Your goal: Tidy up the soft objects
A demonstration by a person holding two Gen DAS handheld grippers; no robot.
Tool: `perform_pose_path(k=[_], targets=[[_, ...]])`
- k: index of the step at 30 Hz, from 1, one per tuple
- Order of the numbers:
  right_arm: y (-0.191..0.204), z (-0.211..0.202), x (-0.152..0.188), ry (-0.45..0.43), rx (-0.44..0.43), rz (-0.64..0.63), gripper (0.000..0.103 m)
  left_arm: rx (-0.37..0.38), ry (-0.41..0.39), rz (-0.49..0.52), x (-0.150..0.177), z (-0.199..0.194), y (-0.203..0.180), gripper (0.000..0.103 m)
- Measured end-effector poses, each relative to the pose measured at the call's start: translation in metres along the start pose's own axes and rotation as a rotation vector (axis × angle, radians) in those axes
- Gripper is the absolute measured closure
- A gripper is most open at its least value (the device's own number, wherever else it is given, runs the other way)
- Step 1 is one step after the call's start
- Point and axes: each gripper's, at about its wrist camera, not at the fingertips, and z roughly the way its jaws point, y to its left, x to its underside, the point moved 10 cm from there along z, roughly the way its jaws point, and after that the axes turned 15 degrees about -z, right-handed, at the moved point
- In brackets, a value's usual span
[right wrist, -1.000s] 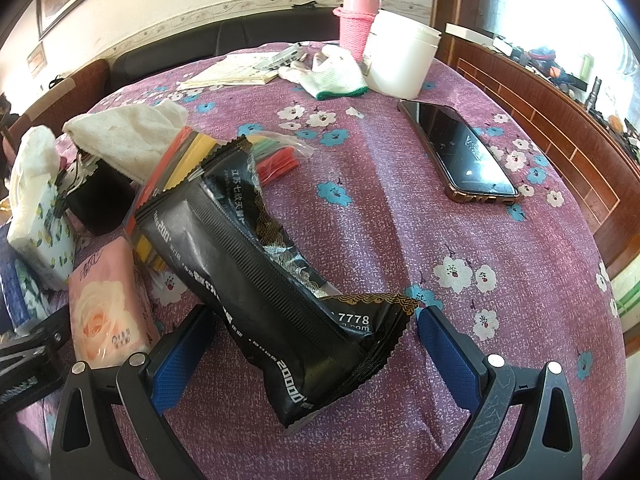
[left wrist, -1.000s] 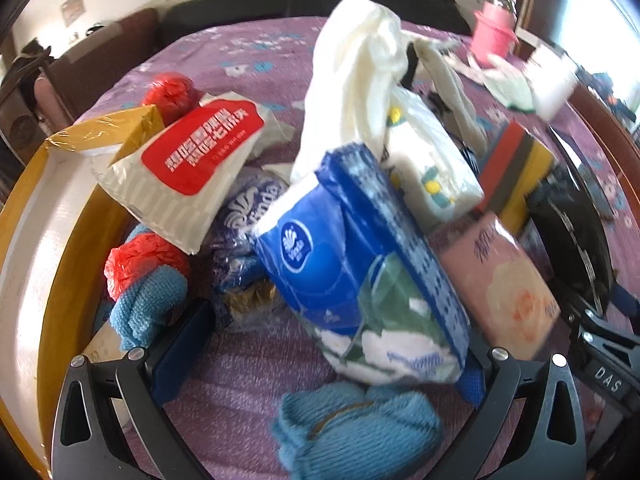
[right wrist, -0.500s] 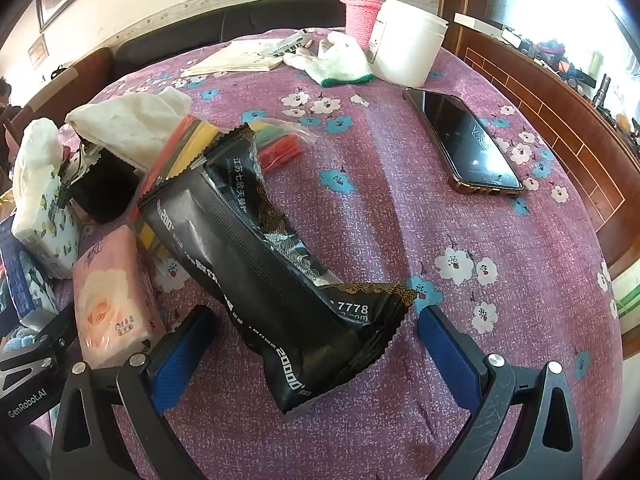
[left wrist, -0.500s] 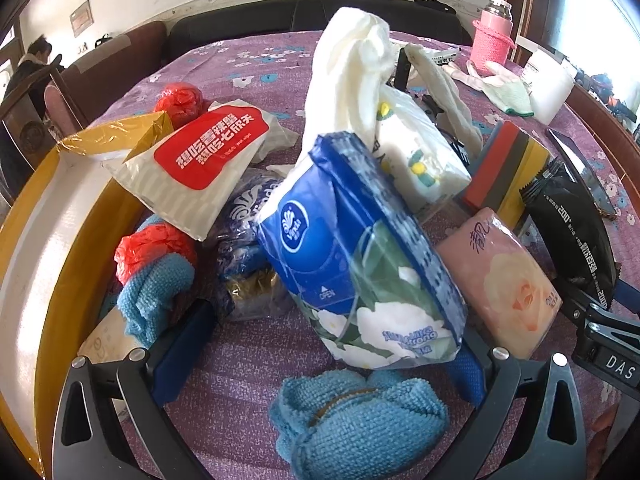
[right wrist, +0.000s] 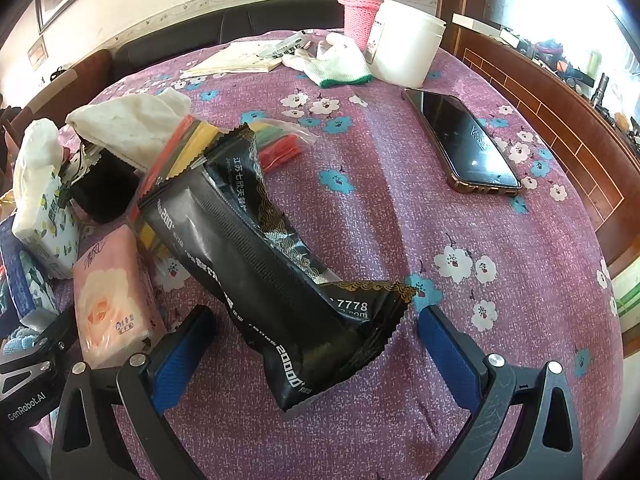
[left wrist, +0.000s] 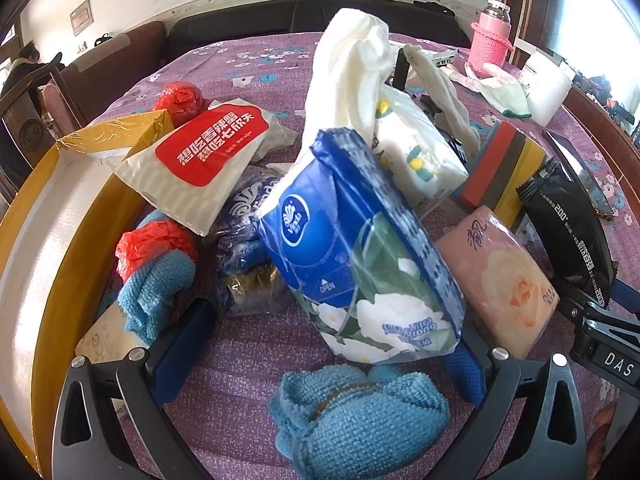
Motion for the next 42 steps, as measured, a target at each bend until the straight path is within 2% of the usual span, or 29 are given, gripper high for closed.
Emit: perform_pose_path(k=[11, 14, 15, 16, 17, 18, 21, 25, 28, 34, 38, 41, 42], targets=[[-0.001, 0.004, -0.006, 0.005, 0.004, 0.001, 0.001, 0.000, 0.008, 0.007, 0.001, -0.001, -0.002, 0.000], [-0.001, 0.003, -0.005, 0.001, -0.013, -0.016, 0.000, 0.039, 0.080, 0.066, 0.007, -0.003, -0.006, 0.000], [0.000, 0.003, -0.005, -0.003, -0.020, -0.020, 0.000, 0.073, 0.120, 0.071, 0.011, -0.009, -0.006, 0.001], [0.000, 0.001, -0.004, -0.009, -0.028, -0.018, 0.001, 0.147, 0.140, 0.053, 0.014, -0.020, -0.005, 0.002], [0.000, 0.000, -0.003, -0.015, -0.033, -0.011, 0.001, 0.208, 0.139, 0.042, 0.015, -0.032, -0.002, 0.002], [-0.001, -0.002, -0.002, -0.022, -0.039, -0.003, 0.001, 0.225, 0.129, 0.042, 0.014, -0.039, 0.003, 0.002], [-0.002, -0.005, -0.001, -0.040, -0.058, 0.020, 0.001, 0.218, 0.064, 0.099, 0.006, -0.057, 0.029, 0.002], [-0.003, -0.005, -0.001, -0.045, -0.063, 0.027, 0.001, 0.262, 0.130, 0.173, 0.011, -0.053, 0.039, 0.002], [-0.003, -0.006, -0.001, -0.049, -0.068, 0.033, 0.001, 0.278, 0.142, 0.229, 0.007, -0.051, 0.035, 0.003], [-0.003, -0.006, 0.000, -0.053, -0.073, 0.039, 0.001, 0.324, 0.213, 0.247, 0.007, -0.045, 0.041, 0.003], [-0.003, -0.007, 0.000, -0.054, -0.074, 0.040, 0.001, 0.319, 0.233, 0.286, 0.014, -0.042, 0.042, 0.004], [-0.003, -0.007, -0.001, -0.054, -0.075, 0.041, 0.001, 0.427, 0.301, 0.290, 0.026, -0.056, 0.029, 0.004], [-0.003, -0.006, -0.001, -0.054, -0.076, 0.041, 0.001, 0.512, 0.352, 0.278, 0.033, -0.068, 0.020, 0.009]])
